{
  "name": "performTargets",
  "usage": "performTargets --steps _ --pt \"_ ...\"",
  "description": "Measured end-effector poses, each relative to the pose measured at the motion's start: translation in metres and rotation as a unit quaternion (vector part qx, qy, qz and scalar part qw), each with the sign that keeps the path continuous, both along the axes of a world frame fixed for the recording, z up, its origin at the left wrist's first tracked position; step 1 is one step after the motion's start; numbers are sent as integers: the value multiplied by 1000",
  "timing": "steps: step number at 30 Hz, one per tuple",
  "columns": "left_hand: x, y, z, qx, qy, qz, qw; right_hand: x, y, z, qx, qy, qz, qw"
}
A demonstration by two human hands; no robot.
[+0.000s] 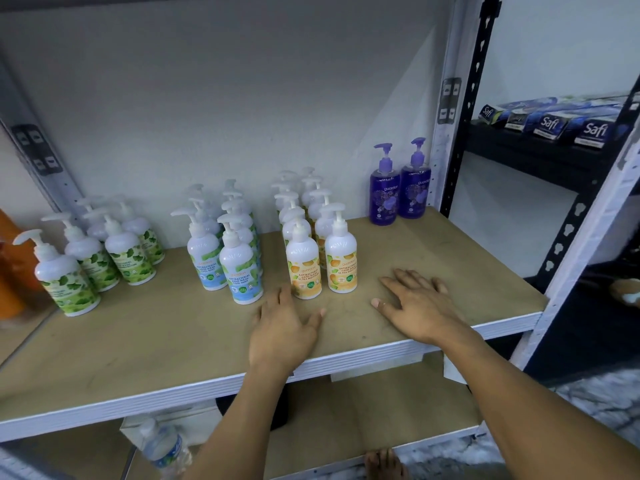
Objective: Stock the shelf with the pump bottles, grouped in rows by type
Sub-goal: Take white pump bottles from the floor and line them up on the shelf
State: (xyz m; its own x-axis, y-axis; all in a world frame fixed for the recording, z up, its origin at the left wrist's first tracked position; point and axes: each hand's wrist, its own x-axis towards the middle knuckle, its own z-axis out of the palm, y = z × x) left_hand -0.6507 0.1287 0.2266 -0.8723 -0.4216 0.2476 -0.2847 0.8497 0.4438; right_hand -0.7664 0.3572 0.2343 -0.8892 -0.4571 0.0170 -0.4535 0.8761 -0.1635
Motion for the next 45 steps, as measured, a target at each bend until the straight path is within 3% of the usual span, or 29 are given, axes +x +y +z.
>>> performTargets --steps 7,17,23,26,29,32,34,41,45 --pt "37 17 3 -118 -118 -5 986 49 31 -1 -1 12 26 1000" --pt "81 36 18 -94 -223 -67 968 116 96 -7 -7 8 43 999" --pt "101 110 9 -87 -209 -104 968 186 186 -37 -2 -76 21 997" --pt "116 176 -23 -43 -190 -211 958 235 253 -76 6 -134 -35 990" --pt "144 253 -71 -4 -251 -346 904 290 317 -112 6 -192 -109 975" --pt "174 320 -111 -13 -353 -475 806 343 370 -135 3 -232 -185 955" --pt "192 357 -130 -28 -371 -531 762 377 399 -148 -17 -240 -237 941" --pt "268 458 -174 -58 -424 -642 636 489 458 -189 -52 -288 -337 895" --pt "306 498 -199 -57 -457 -660 594 539 470 -216 -51 -317 -375 870"
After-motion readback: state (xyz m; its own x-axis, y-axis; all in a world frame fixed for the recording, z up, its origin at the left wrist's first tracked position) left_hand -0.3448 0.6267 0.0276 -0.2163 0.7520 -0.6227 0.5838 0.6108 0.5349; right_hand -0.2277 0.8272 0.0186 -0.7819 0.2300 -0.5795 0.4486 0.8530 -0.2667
